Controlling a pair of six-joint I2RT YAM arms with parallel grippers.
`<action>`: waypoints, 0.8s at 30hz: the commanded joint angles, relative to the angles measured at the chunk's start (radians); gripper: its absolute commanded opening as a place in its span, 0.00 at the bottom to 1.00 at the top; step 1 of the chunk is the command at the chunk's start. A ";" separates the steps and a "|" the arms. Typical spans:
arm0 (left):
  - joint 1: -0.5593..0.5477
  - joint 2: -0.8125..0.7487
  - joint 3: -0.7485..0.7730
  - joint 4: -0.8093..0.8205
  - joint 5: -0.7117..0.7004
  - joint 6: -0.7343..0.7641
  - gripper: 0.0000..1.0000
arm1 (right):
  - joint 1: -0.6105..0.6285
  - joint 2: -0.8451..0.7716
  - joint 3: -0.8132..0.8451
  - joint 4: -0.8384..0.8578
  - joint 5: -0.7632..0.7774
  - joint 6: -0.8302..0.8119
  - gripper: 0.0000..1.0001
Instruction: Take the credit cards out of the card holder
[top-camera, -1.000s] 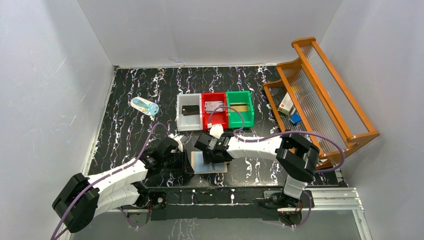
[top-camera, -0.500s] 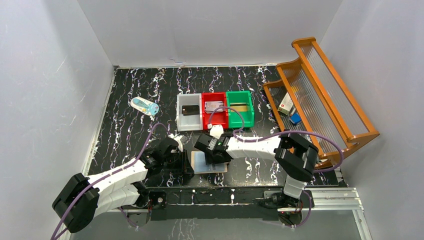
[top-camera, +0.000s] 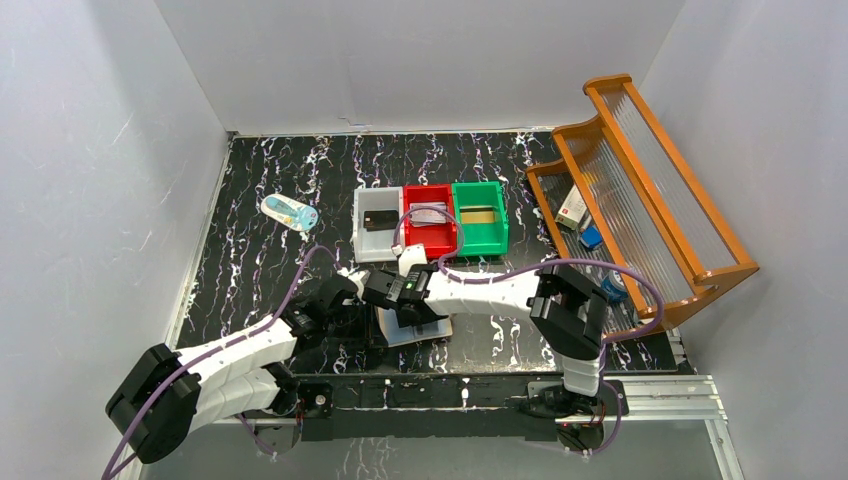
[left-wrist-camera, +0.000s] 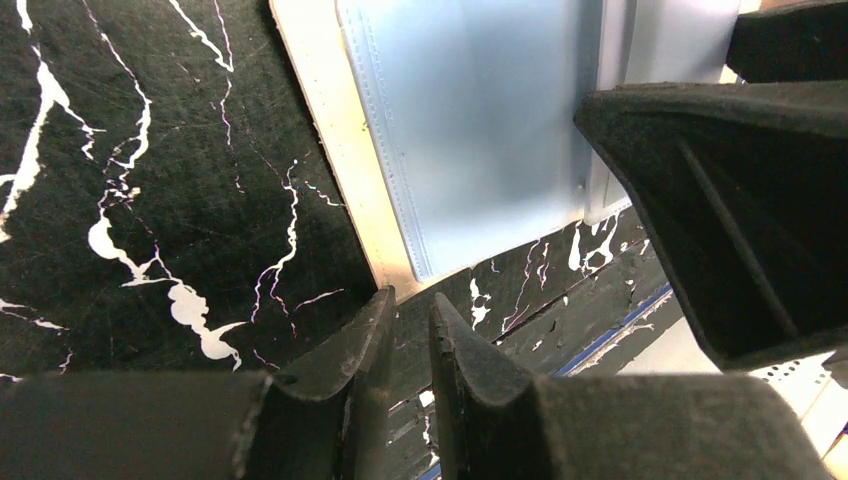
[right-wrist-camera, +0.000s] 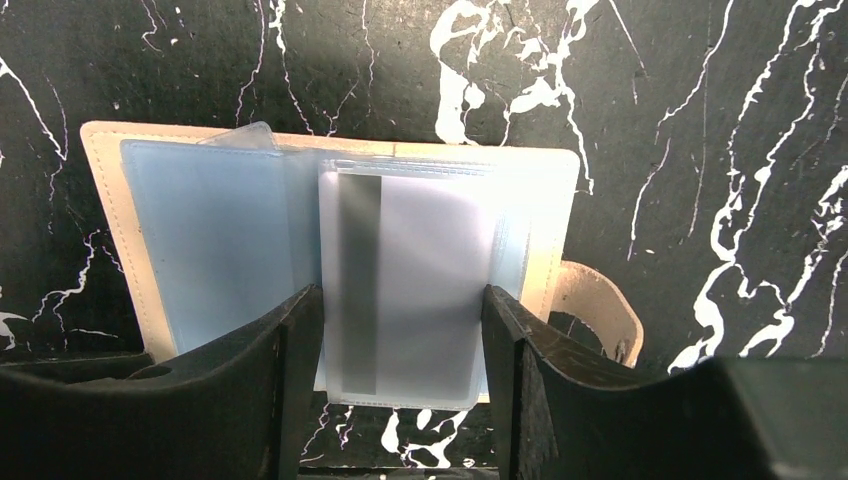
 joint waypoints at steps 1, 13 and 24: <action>-0.003 -0.006 0.025 -0.003 0.012 0.009 0.18 | 0.024 0.007 0.070 -0.049 0.039 0.028 0.62; -0.003 -0.014 0.028 -0.008 0.010 0.012 0.18 | 0.025 -0.107 -0.057 0.194 -0.067 -0.007 0.69; -0.003 -0.043 0.040 -0.038 -0.017 0.008 0.18 | -0.013 -0.192 -0.183 0.476 -0.253 -0.052 0.69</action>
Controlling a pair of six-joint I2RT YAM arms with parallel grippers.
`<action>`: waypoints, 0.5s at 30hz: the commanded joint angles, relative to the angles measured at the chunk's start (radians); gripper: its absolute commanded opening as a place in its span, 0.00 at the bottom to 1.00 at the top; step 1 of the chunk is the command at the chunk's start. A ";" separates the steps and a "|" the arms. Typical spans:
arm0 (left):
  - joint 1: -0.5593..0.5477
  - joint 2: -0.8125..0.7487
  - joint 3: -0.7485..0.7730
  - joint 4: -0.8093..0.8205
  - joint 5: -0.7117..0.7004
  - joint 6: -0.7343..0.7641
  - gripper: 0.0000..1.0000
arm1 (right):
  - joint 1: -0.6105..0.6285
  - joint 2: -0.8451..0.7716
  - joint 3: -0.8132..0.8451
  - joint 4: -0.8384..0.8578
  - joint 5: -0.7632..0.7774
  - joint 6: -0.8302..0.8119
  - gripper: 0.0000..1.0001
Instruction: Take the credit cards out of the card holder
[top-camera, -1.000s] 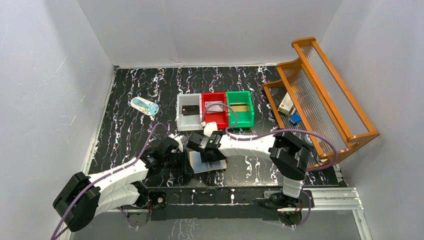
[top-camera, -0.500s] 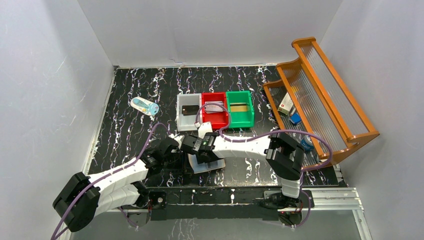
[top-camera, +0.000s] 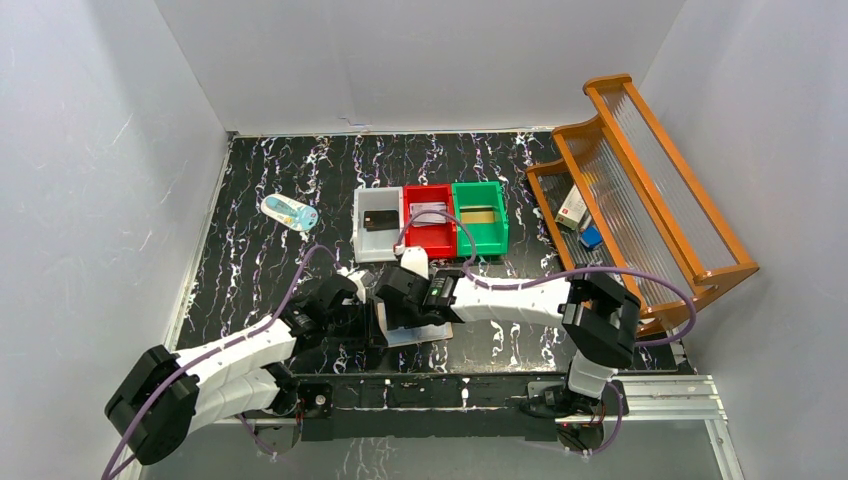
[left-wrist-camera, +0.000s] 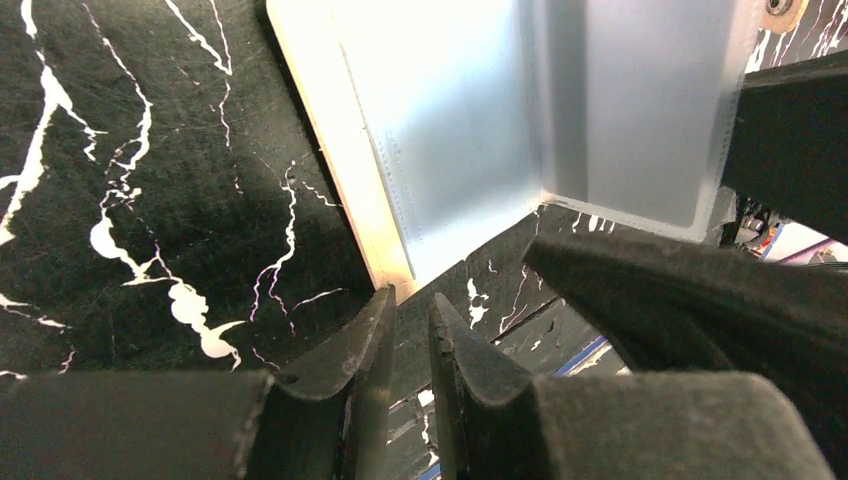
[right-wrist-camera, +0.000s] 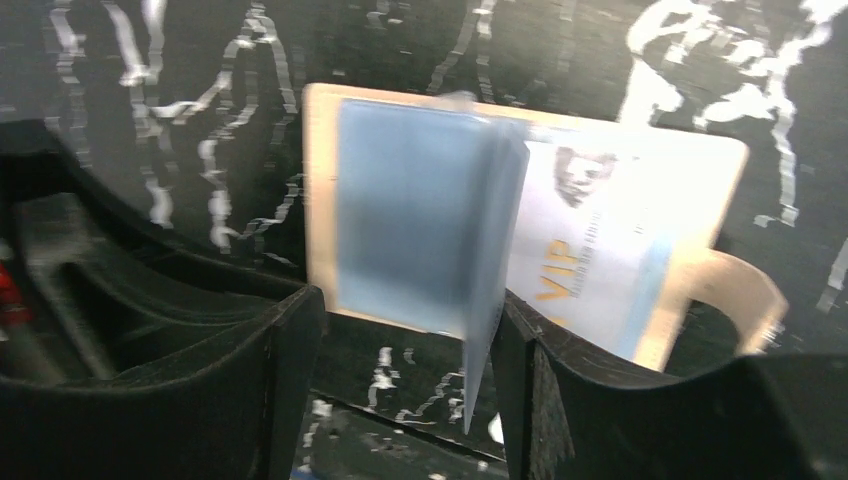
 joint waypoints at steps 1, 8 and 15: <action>-0.003 -0.050 0.037 -0.051 -0.033 -0.001 0.18 | -0.017 -0.037 -0.012 0.194 -0.125 -0.038 0.70; -0.002 -0.319 0.025 -0.238 -0.253 -0.181 0.23 | -0.049 -0.015 -0.068 0.432 -0.325 -0.042 0.73; -0.002 -0.554 0.027 -0.339 -0.328 -0.237 0.34 | -0.101 -0.137 -0.186 0.449 -0.260 -0.005 0.73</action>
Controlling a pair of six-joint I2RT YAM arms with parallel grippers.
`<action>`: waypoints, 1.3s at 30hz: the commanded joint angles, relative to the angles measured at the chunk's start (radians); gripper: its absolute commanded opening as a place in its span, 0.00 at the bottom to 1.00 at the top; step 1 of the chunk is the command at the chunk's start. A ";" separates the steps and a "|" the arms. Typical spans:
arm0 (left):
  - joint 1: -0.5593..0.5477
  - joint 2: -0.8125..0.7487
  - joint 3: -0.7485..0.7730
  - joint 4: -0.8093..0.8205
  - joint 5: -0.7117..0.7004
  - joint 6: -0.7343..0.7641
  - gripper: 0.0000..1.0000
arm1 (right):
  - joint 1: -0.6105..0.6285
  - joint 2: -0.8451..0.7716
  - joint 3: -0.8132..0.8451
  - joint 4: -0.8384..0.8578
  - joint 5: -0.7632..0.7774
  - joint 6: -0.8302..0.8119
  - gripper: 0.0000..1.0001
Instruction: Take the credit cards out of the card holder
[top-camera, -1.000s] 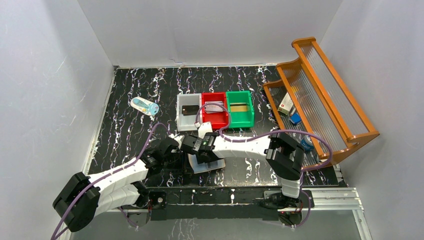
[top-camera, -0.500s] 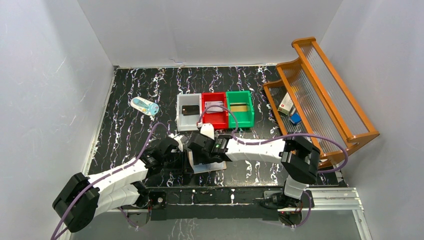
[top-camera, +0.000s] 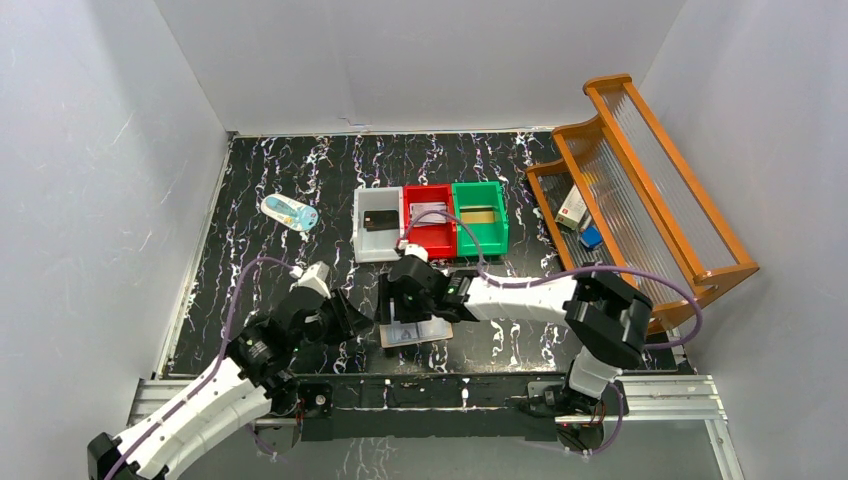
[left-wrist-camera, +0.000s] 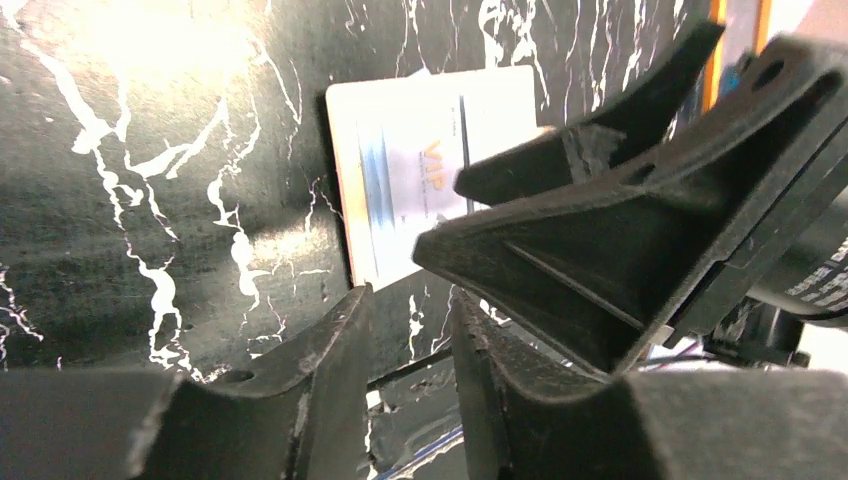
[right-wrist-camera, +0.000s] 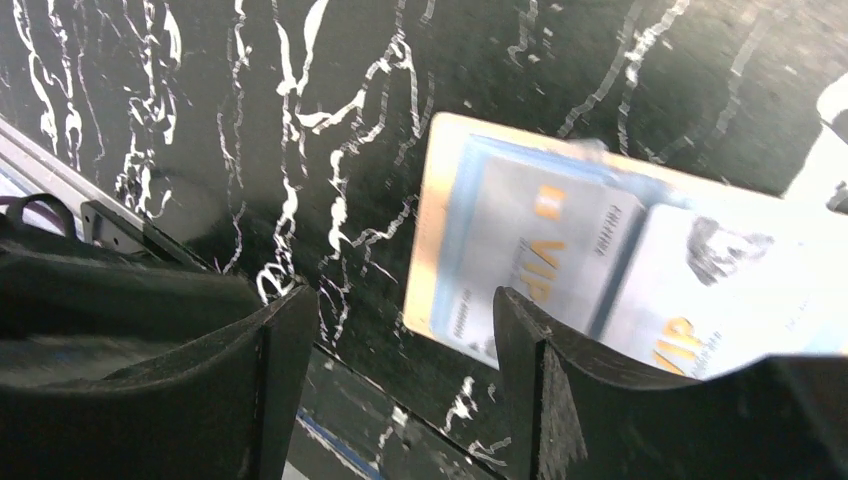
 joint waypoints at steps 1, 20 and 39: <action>-0.001 -0.048 0.025 -0.066 -0.076 -0.034 0.37 | -0.047 -0.134 -0.080 0.068 0.003 0.032 0.73; -0.002 0.420 0.206 0.121 0.072 0.175 0.38 | -0.201 -0.161 -0.399 0.457 -0.258 0.164 0.57; -0.001 0.578 0.187 0.241 0.157 0.243 0.27 | -0.230 -0.084 -0.541 0.630 -0.266 0.251 0.40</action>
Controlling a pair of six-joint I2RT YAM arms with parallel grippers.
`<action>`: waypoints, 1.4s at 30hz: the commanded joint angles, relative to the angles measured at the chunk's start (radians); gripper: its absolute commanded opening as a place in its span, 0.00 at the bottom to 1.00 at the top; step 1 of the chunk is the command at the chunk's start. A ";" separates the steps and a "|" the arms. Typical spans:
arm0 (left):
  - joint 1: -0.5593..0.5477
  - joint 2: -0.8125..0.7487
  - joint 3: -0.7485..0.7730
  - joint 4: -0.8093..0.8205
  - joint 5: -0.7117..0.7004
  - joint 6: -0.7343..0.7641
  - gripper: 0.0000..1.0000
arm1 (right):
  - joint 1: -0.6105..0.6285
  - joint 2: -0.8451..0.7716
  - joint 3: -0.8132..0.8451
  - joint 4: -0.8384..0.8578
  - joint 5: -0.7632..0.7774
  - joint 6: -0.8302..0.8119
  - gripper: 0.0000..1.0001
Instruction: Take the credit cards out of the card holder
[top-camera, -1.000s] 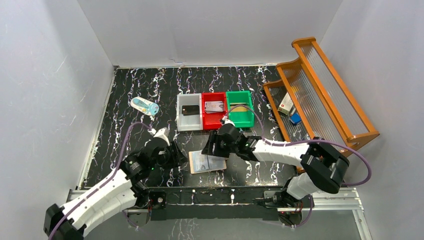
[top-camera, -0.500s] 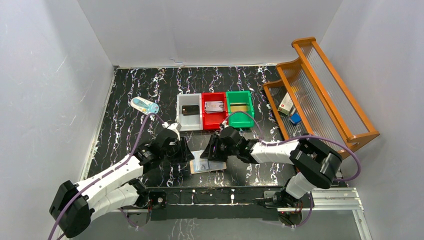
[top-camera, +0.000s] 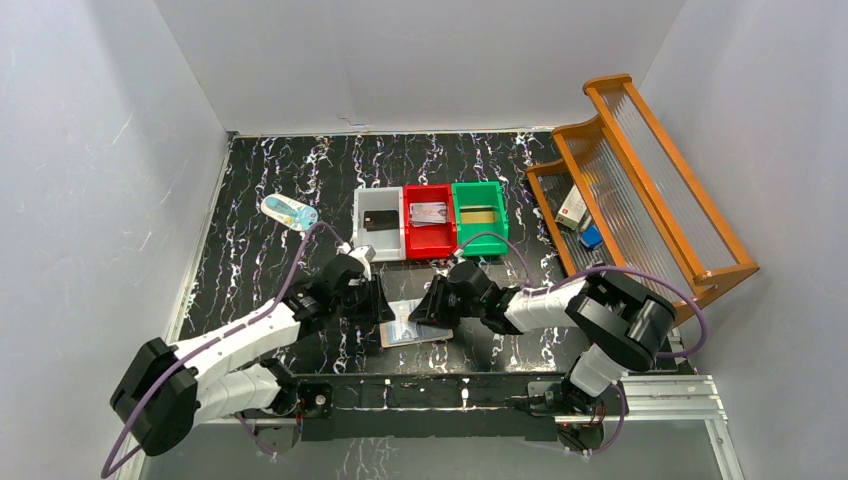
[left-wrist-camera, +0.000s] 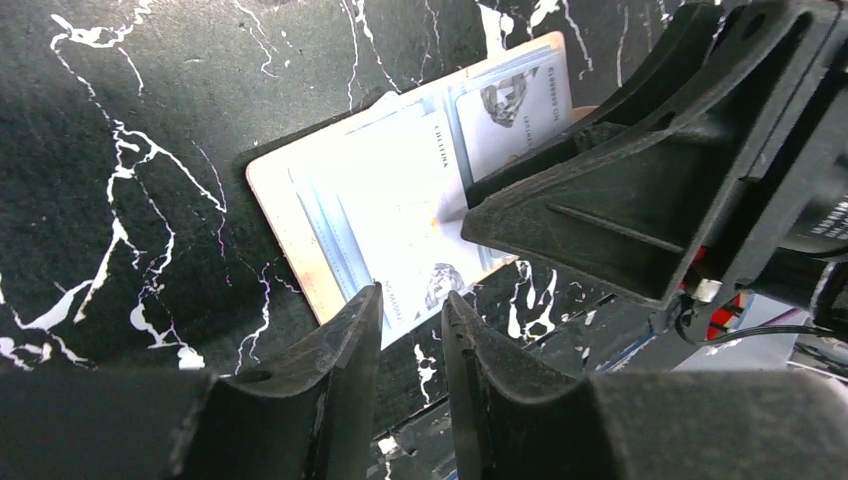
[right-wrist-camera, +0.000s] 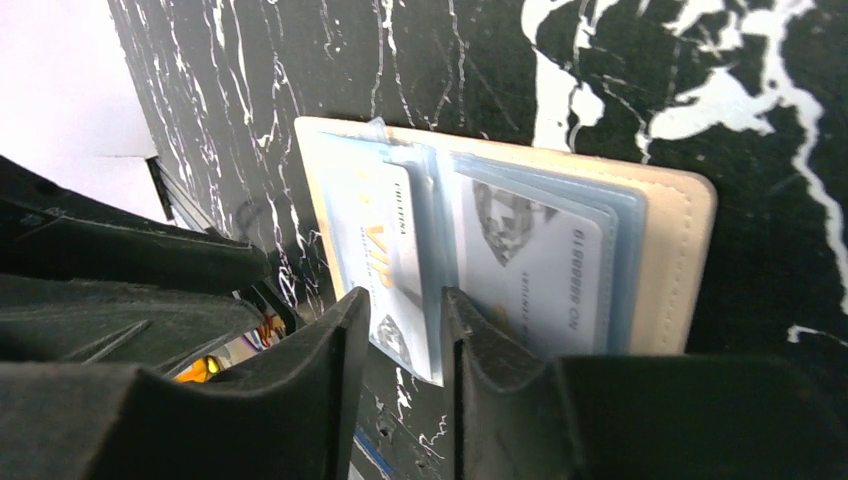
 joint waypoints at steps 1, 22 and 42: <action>-0.002 0.068 0.016 0.039 0.054 0.043 0.26 | -0.006 0.023 -0.048 0.092 -0.016 0.025 0.38; -0.002 0.154 -0.014 -0.008 0.036 0.057 0.20 | -0.024 -0.010 -0.107 0.190 -0.043 0.047 0.06; -0.002 0.199 0.005 -0.022 0.088 0.095 0.20 | -0.038 0.074 -0.153 0.414 -0.097 0.147 0.33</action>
